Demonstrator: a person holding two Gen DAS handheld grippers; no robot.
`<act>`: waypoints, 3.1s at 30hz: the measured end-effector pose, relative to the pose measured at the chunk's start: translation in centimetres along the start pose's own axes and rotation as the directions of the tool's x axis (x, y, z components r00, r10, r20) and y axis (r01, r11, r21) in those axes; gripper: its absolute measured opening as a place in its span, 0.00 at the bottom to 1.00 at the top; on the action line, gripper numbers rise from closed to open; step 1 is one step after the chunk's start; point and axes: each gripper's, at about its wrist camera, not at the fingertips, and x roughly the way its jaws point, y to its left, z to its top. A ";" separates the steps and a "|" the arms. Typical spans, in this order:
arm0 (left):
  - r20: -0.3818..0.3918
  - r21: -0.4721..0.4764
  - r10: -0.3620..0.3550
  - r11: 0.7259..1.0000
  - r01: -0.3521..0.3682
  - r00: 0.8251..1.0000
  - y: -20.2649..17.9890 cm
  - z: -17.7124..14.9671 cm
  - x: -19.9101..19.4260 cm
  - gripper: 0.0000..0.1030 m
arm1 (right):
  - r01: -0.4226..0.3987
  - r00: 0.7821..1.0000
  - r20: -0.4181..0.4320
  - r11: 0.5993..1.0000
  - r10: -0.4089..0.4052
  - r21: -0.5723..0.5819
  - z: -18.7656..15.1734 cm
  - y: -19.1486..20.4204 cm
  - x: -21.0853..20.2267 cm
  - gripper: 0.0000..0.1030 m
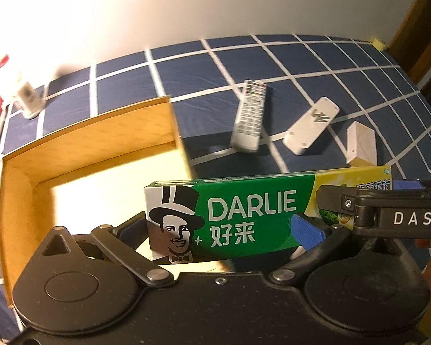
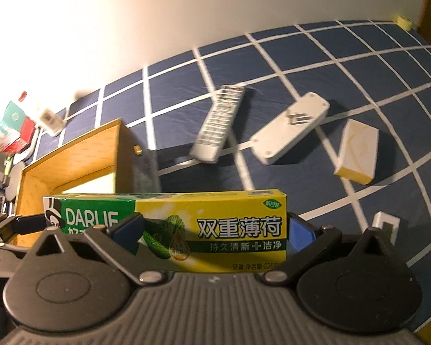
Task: Organize objects
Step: 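Lift the toothpaste box with the left tool and carry it over the cardboard box, then lower the toothpaste box into the cardboard box and open the left tool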
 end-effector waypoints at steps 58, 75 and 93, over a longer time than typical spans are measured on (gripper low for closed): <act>-0.062 -0.215 0.070 0.973 -0.082 0.996 24.2 1.8 7.5 1.00 | -0.046 0.995 -0.094 0.975 0.026 -0.216 5.0 22.2 17.2 0.98; -0.096 -0.206 0.107 0.971 -0.125 0.990 25.3 3.3 9.8 1.00 | -0.047 0.991 -0.130 0.977 0.020 -0.206 6.4 22.9 20.3 0.97; -0.151 -0.175 0.177 0.963 -0.202 0.973 24.5 4.2 11.6 1.00 | -0.025 0.986 -0.167 0.984 -0.006 -0.179 7.1 23.0 22.4 0.97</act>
